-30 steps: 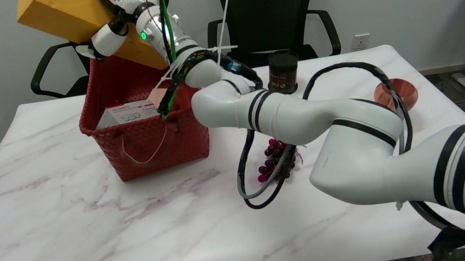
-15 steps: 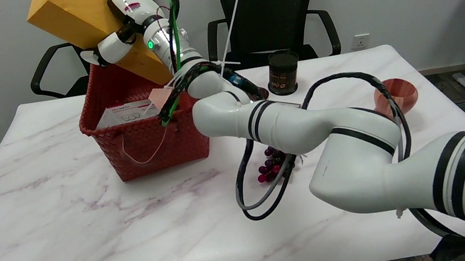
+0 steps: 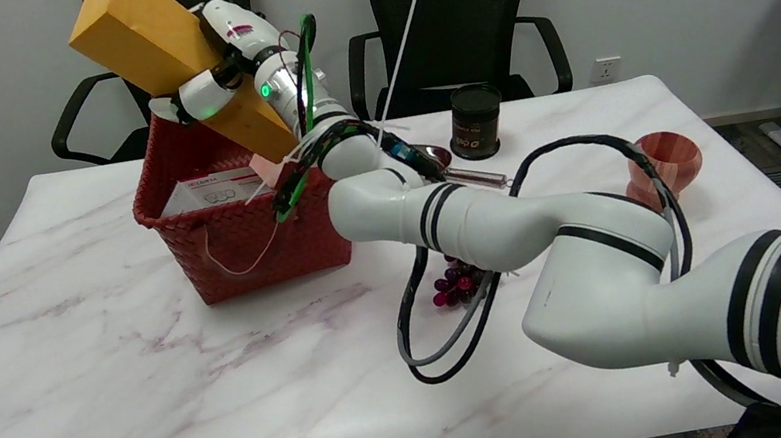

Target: Place the yellow rectangular box into the brown storage basket.

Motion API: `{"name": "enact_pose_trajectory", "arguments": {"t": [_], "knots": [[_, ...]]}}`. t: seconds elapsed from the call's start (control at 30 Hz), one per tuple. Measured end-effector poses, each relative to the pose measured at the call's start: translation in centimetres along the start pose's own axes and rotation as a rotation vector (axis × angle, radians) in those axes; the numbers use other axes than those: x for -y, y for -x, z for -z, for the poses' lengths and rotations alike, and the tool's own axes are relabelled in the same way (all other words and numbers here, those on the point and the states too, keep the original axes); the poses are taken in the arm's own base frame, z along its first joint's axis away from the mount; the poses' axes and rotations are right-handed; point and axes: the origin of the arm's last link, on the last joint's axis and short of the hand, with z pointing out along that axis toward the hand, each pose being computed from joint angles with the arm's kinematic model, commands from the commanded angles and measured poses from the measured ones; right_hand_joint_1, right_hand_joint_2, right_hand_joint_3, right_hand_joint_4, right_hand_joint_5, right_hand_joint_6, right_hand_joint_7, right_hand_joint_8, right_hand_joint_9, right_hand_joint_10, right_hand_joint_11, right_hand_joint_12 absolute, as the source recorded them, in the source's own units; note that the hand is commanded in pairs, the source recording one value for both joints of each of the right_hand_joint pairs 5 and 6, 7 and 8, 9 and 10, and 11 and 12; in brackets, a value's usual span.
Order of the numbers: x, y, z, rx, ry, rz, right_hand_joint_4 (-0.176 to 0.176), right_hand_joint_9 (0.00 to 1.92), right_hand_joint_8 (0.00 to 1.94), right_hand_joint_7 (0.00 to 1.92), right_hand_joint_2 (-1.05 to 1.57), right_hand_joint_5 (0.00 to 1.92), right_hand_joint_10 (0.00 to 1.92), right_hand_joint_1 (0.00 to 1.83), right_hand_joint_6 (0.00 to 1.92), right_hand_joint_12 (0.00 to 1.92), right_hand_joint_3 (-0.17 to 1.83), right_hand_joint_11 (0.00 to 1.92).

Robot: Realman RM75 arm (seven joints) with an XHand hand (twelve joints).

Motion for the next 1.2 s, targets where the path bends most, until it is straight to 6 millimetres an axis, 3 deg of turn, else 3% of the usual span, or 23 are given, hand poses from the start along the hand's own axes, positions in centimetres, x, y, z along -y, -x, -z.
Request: {"name": "enact_pose_trajectory", "arguments": {"t": [0.1, 0.2, 0.27, 0.37, 0.5, 0.93, 1.2], "knots": [[-0.4, 0.3, 0.3, 0.008, 0.015, -0.014, 0.000, 0.44, 0.74, 0.74, 0.07, 0.36, 0.44, 1.07, 0.36, 0.24, 0.85, 0.24], [-0.8, 0.7, 0.5, 0.018, 0.032, -0.028, 0.000, 0.28, 0.50, 0.50, -0.07, 0.00, 0.28, 1.05, 0.00, 0.16, 0.65, 0.16], [-1.1, 0.9, 0.7, 0.025, 0.045, -0.039, 0.000, 0.20, 0.42, 0.42, -0.10, 0.00, 0.20, 1.03, 0.00, 0.11, 0.63, 0.11], [-1.6, 1.1, 0.9, 0.031, 0.063, -0.054, 0.000, 0.00, 0.14, 0.14, -0.20, 0.00, 0.00, 1.03, 0.00, 0.00, 0.52, 0.00], [-2.1, 1.3, 1.1, 0.035, 0.082, -0.073, 0.000, 0.00, 0.04, 0.04, -0.22, 0.00, 0.00, 1.02, 0.00, 0.00, 0.40, 0.00], [-3.2, 0.0, 1.1, -0.004, 0.113, -0.135, 0.000, 0.00, 0.00, 0.00, -0.10, 0.00, 0.00, 1.01, 0.00, 0.00, 0.19, 0.00], [-4.1, -3.1, 1.0, -0.084, 0.102, -0.174, 0.000, 0.00, 0.00, 0.00, 0.17, 0.00, 0.00, 1.05, 0.00, 0.00, 0.42, 0.00]]}}
